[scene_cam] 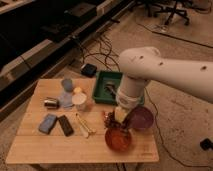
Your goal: Place grapes in purple bowl
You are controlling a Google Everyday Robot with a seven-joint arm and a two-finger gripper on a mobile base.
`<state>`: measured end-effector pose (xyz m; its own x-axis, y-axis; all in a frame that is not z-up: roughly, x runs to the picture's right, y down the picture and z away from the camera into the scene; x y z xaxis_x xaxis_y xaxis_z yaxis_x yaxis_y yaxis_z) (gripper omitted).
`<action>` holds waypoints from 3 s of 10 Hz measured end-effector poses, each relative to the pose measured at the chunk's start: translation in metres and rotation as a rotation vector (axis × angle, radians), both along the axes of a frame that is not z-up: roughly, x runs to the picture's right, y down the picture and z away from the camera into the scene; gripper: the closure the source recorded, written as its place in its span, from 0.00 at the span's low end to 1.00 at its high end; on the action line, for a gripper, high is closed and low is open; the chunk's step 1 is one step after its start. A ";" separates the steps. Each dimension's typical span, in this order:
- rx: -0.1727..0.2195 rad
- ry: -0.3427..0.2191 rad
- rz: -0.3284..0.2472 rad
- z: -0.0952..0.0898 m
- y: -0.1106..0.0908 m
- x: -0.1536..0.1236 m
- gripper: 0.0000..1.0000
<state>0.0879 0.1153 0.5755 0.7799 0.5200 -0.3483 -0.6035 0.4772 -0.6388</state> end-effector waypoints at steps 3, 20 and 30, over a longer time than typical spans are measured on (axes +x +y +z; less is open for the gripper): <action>0.021 0.040 0.094 -0.014 0.018 0.053 1.00; -0.137 0.165 0.379 0.107 -0.001 0.179 1.00; -0.190 0.210 0.362 0.149 -0.006 0.182 0.90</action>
<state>0.2694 0.1089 0.7245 0.4619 0.6578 -0.5949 -0.8356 0.0977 -0.5406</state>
